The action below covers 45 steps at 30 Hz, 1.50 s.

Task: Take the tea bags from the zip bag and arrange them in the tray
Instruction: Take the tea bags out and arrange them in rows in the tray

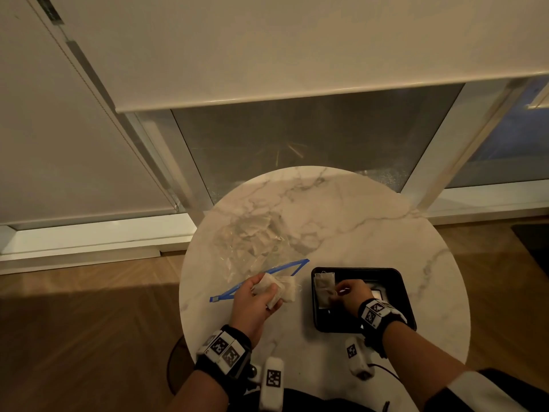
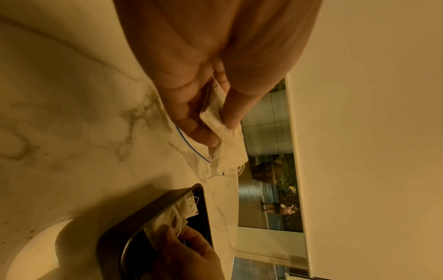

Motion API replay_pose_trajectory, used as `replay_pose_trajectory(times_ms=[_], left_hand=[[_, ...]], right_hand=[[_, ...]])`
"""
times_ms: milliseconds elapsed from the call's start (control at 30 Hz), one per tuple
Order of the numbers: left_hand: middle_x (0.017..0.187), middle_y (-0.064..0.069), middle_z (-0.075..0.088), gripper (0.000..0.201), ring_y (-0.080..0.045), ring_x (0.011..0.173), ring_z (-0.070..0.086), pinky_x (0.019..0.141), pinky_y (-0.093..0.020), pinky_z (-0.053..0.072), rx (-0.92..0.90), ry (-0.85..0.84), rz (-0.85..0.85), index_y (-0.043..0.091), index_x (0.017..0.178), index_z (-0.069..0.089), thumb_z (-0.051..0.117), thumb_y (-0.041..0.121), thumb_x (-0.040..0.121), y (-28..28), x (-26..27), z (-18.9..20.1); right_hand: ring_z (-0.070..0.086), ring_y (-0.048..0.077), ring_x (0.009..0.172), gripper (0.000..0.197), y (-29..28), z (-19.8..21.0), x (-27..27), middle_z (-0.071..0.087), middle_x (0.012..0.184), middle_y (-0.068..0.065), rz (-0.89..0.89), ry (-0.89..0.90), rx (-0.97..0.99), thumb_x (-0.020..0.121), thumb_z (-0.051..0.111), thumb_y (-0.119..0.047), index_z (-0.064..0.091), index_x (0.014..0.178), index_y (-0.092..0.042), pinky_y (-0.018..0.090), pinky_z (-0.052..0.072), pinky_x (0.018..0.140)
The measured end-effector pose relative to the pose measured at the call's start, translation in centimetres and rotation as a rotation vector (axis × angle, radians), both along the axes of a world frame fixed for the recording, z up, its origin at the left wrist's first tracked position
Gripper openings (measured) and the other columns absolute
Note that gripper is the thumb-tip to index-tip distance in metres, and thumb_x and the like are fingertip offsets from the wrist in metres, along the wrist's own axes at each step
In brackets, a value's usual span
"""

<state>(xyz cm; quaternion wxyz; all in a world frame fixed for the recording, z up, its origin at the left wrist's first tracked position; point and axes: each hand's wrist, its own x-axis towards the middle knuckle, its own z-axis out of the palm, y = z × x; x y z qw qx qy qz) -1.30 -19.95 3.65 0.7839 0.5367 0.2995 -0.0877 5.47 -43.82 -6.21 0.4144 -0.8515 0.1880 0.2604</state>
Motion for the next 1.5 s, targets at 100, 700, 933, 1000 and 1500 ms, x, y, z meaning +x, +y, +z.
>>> replay_pose_trajectory(times_ms=[100,700,933,1000,1500], left_hand=[[0.118,-0.009,0.063,0.026,-0.028,0.107,0.065,0.087,-0.041,0.059,0.009,-0.001,0.007,0.019,0.111,0.06,0.061,0.0,0.095,0.1,0.1,-0.1],[0.113,-0.01,0.068,0.021,-0.024,0.099,0.067,0.081,-0.038,0.059,0.049,0.001,-0.024,0.013,0.112,0.062,0.061,0.002,0.095,-0.3,-0.1,-0.8],[0.11,-0.013,0.072,0.021,-0.029,0.103,0.07,0.09,-0.045,0.058,0.053,0.01,-0.07,0.009,0.114,0.064,0.063,0.004,0.094,-0.5,0.1,-1.0],[0.112,-0.015,0.073,0.021,-0.03,0.105,0.07,0.092,-0.045,0.058,0.046,0.003,-0.104,0.007,0.116,0.065,0.063,0.005,0.095,-0.7,0.0,-1.1],[0.113,-0.014,0.072,0.017,-0.028,0.106,0.07,0.092,-0.046,0.058,0.014,-0.003,-0.214,0.008,0.112,0.066,0.063,0.008,0.096,-2.4,-0.5,-0.5]], right_hand=[[0.065,0.014,0.084,0.016,0.2,-0.2,0.3,0.068,0.083,-0.003,0.028,0.0,-0.041,0.077,0.082,-0.021,0.068,0.083,-0.023,0.025,0.05,0.075],[0.068,0.016,0.076,0.025,-0.1,-0.2,0.9,0.071,0.078,0.0,-0.044,-0.03,0.005,0.065,0.088,-0.014,0.069,0.081,-0.019,0.03,0.056,0.073],[0.069,0.018,0.075,0.018,-0.7,0.3,0.5,0.072,0.081,0.002,-0.142,-0.088,0.03,0.072,0.082,-0.015,0.07,0.085,-0.019,0.035,0.06,0.075],[0.069,0.018,0.076,0.01,-0.4,1.0,0.1,0.072,0.08,0.0,-0.158,-0.152,0.049,0.078,0.078,-0.019,0.07,0.083,-0.022,0.04,0.06,0.078],[0.066,0.023,0.076,0.01,3.6,8.0,-4.0,0.071,0.085,0.012,0.002,-0.183,0.595,0.084,0.072,-0.004,0.07,0.094,-0.008,0.036,0.057,0.069]])
